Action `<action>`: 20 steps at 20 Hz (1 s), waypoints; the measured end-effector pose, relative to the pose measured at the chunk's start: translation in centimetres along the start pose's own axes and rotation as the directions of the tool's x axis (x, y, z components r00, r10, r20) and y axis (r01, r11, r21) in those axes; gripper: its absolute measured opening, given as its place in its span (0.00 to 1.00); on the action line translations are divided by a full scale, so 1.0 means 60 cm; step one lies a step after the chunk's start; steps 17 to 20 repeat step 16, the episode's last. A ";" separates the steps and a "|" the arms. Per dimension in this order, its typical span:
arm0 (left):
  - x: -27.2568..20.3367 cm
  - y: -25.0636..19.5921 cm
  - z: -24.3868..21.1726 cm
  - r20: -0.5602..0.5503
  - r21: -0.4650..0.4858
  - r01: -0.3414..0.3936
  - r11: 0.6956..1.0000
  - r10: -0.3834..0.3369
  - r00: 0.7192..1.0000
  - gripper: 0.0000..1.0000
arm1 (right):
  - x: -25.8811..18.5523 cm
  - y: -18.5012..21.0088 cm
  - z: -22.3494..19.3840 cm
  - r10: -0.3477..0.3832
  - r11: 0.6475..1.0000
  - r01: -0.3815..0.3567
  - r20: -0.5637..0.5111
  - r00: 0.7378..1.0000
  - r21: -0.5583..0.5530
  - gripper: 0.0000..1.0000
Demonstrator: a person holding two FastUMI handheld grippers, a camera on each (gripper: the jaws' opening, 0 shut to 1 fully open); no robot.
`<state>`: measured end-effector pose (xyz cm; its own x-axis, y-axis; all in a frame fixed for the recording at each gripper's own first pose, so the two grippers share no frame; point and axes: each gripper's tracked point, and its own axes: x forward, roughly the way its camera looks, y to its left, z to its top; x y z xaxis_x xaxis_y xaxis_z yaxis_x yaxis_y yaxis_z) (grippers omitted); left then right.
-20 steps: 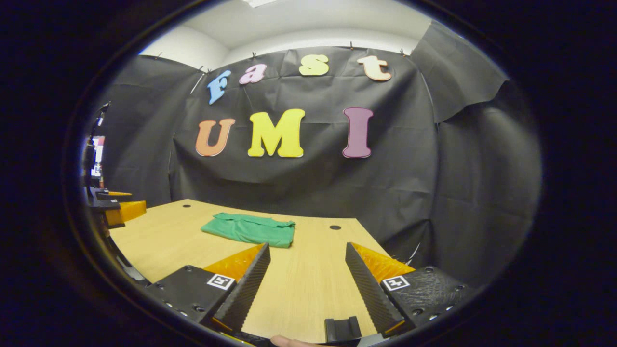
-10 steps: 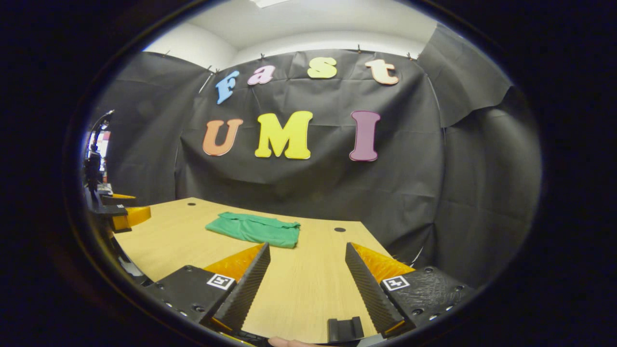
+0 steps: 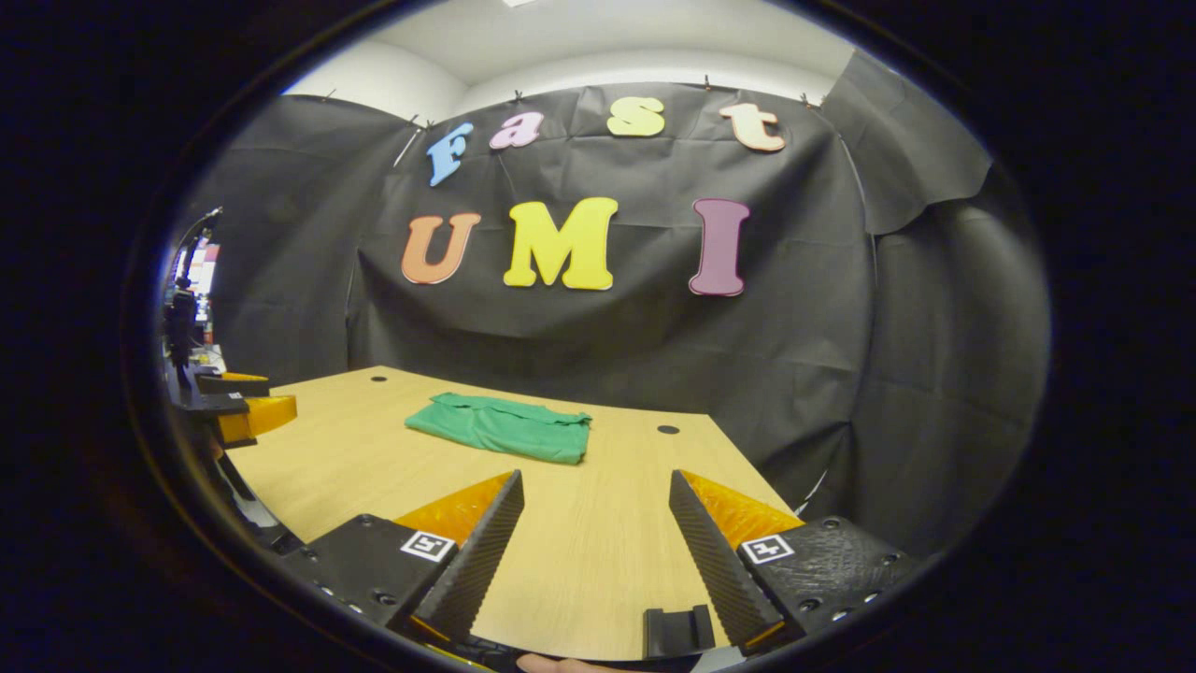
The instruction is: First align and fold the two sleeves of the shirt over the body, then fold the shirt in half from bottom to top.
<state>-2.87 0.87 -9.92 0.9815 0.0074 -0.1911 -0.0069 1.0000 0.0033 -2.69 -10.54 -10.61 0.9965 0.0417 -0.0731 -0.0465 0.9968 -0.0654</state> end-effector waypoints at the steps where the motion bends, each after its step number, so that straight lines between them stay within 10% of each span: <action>1: 0.002 0.001 -0.015 -0.004 0.006 -0.006 1.000 0.006 1.000 1.00 | 0.002 -0.002 -0.001 -0.001 1.000 0.001 -0.001 1.000 0.000 0.95; 20: 0.006 -0.010 -0.037 -0.045 0.009 0.012 1.000 -0.012 0.999 1.00 | 0.013 -0.003 -0.035 0.006 1.000 -0.005 -0.050 0.999 0.015 0.96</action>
